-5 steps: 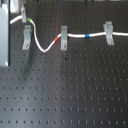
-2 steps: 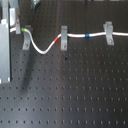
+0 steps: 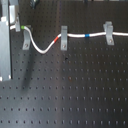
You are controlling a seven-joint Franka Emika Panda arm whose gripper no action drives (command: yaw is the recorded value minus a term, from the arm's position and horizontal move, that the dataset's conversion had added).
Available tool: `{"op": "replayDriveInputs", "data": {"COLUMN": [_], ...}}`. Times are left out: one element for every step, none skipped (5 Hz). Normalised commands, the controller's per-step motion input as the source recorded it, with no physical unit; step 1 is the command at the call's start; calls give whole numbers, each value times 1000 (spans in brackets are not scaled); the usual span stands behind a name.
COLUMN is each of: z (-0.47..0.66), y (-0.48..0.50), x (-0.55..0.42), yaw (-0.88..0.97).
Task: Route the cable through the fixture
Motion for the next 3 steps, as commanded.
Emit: {"op": "replayDriveInputs", "data": {"z": [3,26,92], "y": [-184,-37,1], "x": [76,10,1], "yaw": [-300,-300,-246]}}
